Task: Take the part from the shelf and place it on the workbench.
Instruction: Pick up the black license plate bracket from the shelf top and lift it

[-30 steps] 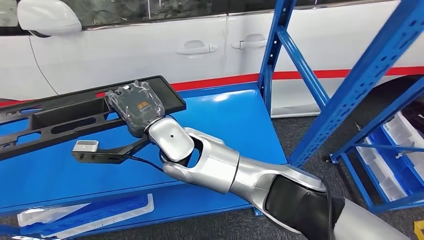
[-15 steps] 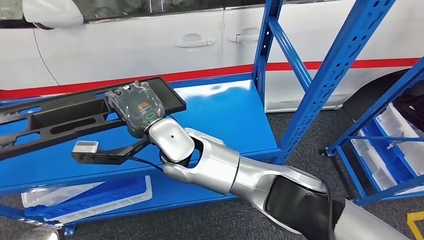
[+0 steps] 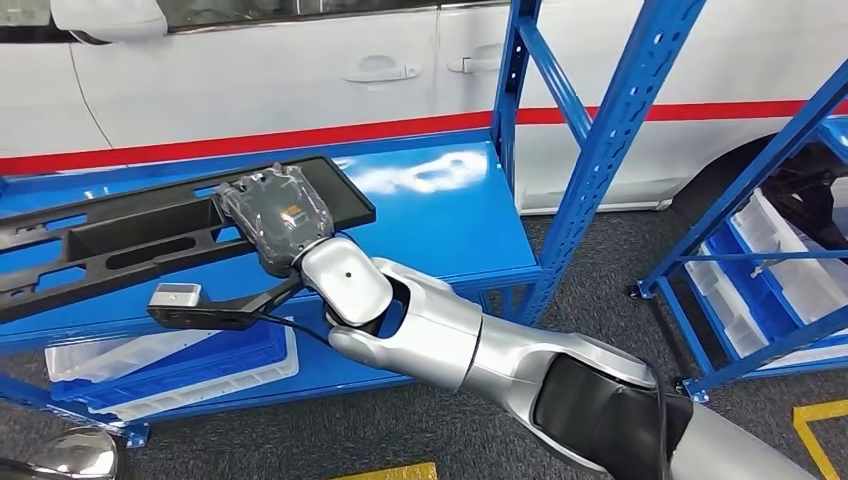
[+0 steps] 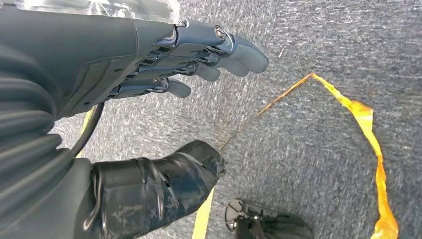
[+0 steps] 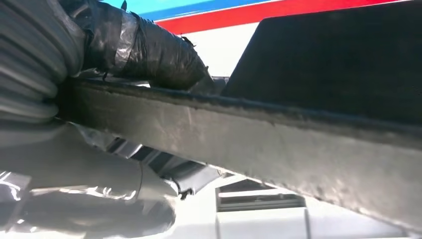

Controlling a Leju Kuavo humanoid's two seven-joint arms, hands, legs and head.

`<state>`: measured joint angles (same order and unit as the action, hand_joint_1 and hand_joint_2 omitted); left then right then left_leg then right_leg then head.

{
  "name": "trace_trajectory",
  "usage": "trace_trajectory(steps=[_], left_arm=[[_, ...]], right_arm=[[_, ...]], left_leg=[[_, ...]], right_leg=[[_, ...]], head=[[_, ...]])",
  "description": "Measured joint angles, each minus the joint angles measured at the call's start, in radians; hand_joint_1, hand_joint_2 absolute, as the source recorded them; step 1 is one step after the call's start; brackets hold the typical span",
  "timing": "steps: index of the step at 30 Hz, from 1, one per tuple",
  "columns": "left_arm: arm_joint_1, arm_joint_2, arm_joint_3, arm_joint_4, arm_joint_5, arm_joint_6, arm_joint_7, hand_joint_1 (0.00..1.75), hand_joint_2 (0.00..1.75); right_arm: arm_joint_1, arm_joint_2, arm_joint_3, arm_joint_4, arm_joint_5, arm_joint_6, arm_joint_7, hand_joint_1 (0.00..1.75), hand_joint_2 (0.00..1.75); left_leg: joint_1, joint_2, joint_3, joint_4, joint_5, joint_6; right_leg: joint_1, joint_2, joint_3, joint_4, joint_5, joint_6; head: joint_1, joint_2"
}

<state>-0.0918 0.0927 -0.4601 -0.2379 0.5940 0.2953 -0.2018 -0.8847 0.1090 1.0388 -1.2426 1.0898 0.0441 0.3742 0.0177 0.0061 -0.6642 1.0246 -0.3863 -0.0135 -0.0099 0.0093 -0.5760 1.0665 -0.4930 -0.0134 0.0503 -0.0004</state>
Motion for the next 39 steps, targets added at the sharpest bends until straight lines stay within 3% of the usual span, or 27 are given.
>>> trace_trajectory(steps=[2, 4, 6, 7, 8, 10, 12, 13, 14, 16, 18, 21, 22, 23, 24, 26, 28, 31, 35, 36, 39], left_arm=[[0.001, 0.000, 0.000, 0.001, 0.000, 0.000, 0.000, 0.00, 1.75], [0.002, 0.000, 0.000, 0.001, 0.000, 0.000, 0.000, 0.00, 1.75], [0.002, 0.000, 0.000, 0.001, 0.000, 0.000, 0.000, 0.00, 1.75], [0.002, 0.000, 0.000, 0.001, 0.000, 0.000, 0.000, 0.00, 1.75], [0.002, 0.000, 0.000, 0.001, 0.000, 0.000, 0.000, 0.00, 1.75], [0.000, 0.000, 0.000, 0.001, 0.000, 0.000, 0.000, 0.00, 1.75], [-0.004, 0.001, 0.000, 0.001, 0.000, 0.000, 0.000, 0.00, 1.75], [-0.005, 0.002, 0.000, 0.001, -0.001, 0.000, 0.000, 0.00, 1.75], [-0.007, 0.002, 0.000, 0.001, -0.001, 0.000, 0.000, 0.00, 1.75], [-0.007, 0.003, 0.000, 0.001, -0.001, -0.001, 0.000, 0.00, 1.75], [-0.006, 0.003, 0.000, 0.001, -0.002, -0.001, -0.002, 0.00, 1.75], [-0.005, 0.003, 0.000, 0.001, -0.007, 0.004, -0.016, 0.00, 1.75], [-0.005, 0.003, 0.000, 0.001, -0.008, 0.005, -0.019, 0.00, 1.75], [-0.004, 0.003, 0.000, 0.001, -0.008, 0.005, -0.021, 0.00, 1.75], [-0.002, 0.002, 0.000, 0.001, -0.008, 0.006, -0.022, 0.00, 1.75], [0.000, 0.002, 0.000, 0.001, -0.008, 0.005, -0.023, 0.00, 1.75], [-0.001, 0.002, 0.000, 0.001, -0.008, 0.004, -0.026, 0.00, 1.75], [-0.001, 0.002, 0.000, 0.001, -0.008, 0.001, -0.031, 0.00, 1.75], [0.000, 0.003, 0.000, 0.001, -0.008, 0.000, -0.032, 0.00, 1.75], [0.000, 0.003, 0.000, 0.001, -0.008, 0.000, -0.032, 0.00, 1.75], [0.004, 0.004, 0.000, 0.001, -0.008, -0.002, -0.033, 0.00, 1.75]], right_arm=[[0.000, 0.000, 0.000, 0.000, 0.000, 0.000, 0.000, 1.75, 1.75], [-0.001, 0.001, 0.000, 0.000, -0.001, 0.000, 0.000, 1.75, 1.75], [-0.001, 0.001, 0.000, 0.000, -0.001, 0.000, 0.000, 1.75, 1.75], [-0.001, 0.001, 0.000, 0.000, -0.001, 0.000, 0.000, 1.75, 1.75], [-0.001, 0.001, 0.000, 0.000, -0.001, 0.001, 0.000, 1.75, 1.75], [0.000, 0.001, 0.000, 0.000, -0.001, 0.000, 0.000, 1.75, 1.75], [-0.001, 0.001, 0.000, -0.001, -0.001, 0.000, 0.000, 1.75, 1.75], [-0.001, 0.001, 0.000, -0.001, -0.001, 0.000, 0.001, 1.75, 1.75], [-0.001, 0.001, 0.000, -0.002, -0.001, 0.000, 0.001, 1.75, 1.75], [-0.002, 0.001, 0.000, -0.003, -0.001, 0.001, 0.000, 1.75, 1.75], [-0.003, 0.000, 0.000, -0.003, -0.005, 0.002, 0.001, 1.75, 1.75], [-0.003, -0.003, -0.001, -0.003, -0.019, 0.009, 0.003, 1.75, 1.75], [-0.002, -0.004, -0.001, -0.003, -0.022, 0.011, 0.003, 1.75, 1.75], [-0.002, -0.005, -0.001, -0.003, -0.024, 0.012, 0.003, 1.75, 1.75], [-0.001, -0.006, -0.001, -0.003, -0.025, 0.013, 0.003, 1.75, 1.75], [-0.002, -0.008, -0.001, -0.003, -0.026, 0.014, 0.003, 1.75, 1.75], [-0.003, -0.008, -0.001, -0.004, -0.026, 0.014, 0.003, 1.75, 1.75], [-0.002, -0.010, -0.001, -0.006, -0.026, 0.014, 0.003, 1.75, 1.75], [-0.002, -0.010, -0.001, -0.006, -0.026, 0.014, 0.003, 1.75, 1.75], [-0.003, -0.010, -0.001, -0.007, -0.026, 0.014, 0.003, 1.75, 1.75], [-0.003, -0.010, -0.001, -0.008, -0.023, 0.014, 0.002, 1.75, 1.75]], left_leg=[[0.003, -0.001, -0.010, 0.009, -0.010, -0.012], [0.005, -0.001, -0.039, 0.079, -0.081, -0.020], [0.005, 0.000, -0.072, 0.193, -0.164, -0.024], [0.005, -0.001, -0.077, 0.234, -0.180, -0.024], [0.005, -0.001, -0.067, 0.249, -0.178, -0.022], [0.003, -0.001, 0.002, 0.188, -0.137, -0.012], [-0.005, -0.001, 0.097, 0.061, -0.126, 0.003], [-0.010, -0.001, 0.126, 0.016, -0.128, 0.009], [-0.014, -0.001, 0.138, -0.010, -0.132, 0.014], [-0.016, -0.001, 0.137, -0.028, -0.111, 0.023], [-0.012, 0.002, 0.136, -0.052, -0.085, 0.036], [-0.009, 0.005, 0.112, -0.063, -0.055, 0.045], [-0.009, 0.005, 0.100, -0.061, -0.047, 0.044], [-0.008, 0.005, 0.088, -0.058, -0.041, 0.042], [-0.007, 0.005, 0.077, -0.054, -0.036, 0.040], [-0.004, 0.004, 0.058, -0.040, -0.030, 0.033], [-0.003, -0.001, 0.041, -0.023, -0.027, 0.021], [-0.004, -0.008, 0.029, -0.015, -0.018, 0.003], [-0.002, -0.011, 0.026, -0.015, -0.016, -0.003], [-0.001, -0.011, 0.017, 0.005, -0.031, -0.007], [0.002, -0.009, -0.072, 0.216, -0.130, -0.025]], right_leg=[[-0.002, -0.002, -0.010, -0.005, 0.015, -0.016], [-0.004, -0.004, -0.027, -0.009, 0.034, -0.030], [-0.001, -0.004, -0.049, -0.009, 0.051, -0.036], [0.001, -0.004, -0.061, -0.008, 0.060, -0.037], [0.003, -0.004, -0.074, -0.008, 0.069, -0.037], [0.007, -0.004, -0.101, -0.007, 0.090, -0.036], [0.009, -0.004, -0.115, -0.009, 0.108, -0.031], [0.008, -0.006, -0.117, -0.011, 0.115, -0.026], [0.007, -0.008, -0.117, -0.015, 0.123, -0.020], [0.005, -0.011, -0.116, -0.025, 0.138, -0.006], [0.006, -0.010, -0.127, -0.005, 0.111, 0.005], [0.005, -0.009, -0.178, 0.154, -0.012, 0.013], [0.004, -0.009, -0.189, 0.207, -0.033, 0.016], [0.002, -0.010, -0.186, 0.233, -0.037, 0.019], [-0.001, -0.010, -0.164, 0.222, -0.025, 0.021], [-0.005, -0.008, -0.076, 0.107, 0.007, 0.024], [-0.005, 0.001, -0.007, 0.007, 0.016, 0.019], [0.000, 0.002, 0.000, -0.016, 0.013, 0.005], [-0.002, -0.002, -0.001, -0.021, 0.017, -0.003], [-0.003, -0.006, -0.002, -0.023, 0.020, -0.007], [-0.005, -0.030, -0.009, -0.026, 0.028, -0.020]], head=[[0.000, 0.000], [-0.001, 0.000], [-0.001, 0.000], [-0.001, 0.000], [-0.001, 0.000], [-0.001, 0.000], [0.000, 0.000], [0.000, 0.000], [-0.001, 0.000], [-0.004, 0.000], [-0.004, 0.000], [0.003, 0.000], [0.004, 0.000], [0.004, 0.000], [0.004, 0.000], [0.006, 0.000], [0.009, 0.000], [0.015, 0.000], [0.017, 0.000], [0.015, 0.000], [0.010, 0.000]])
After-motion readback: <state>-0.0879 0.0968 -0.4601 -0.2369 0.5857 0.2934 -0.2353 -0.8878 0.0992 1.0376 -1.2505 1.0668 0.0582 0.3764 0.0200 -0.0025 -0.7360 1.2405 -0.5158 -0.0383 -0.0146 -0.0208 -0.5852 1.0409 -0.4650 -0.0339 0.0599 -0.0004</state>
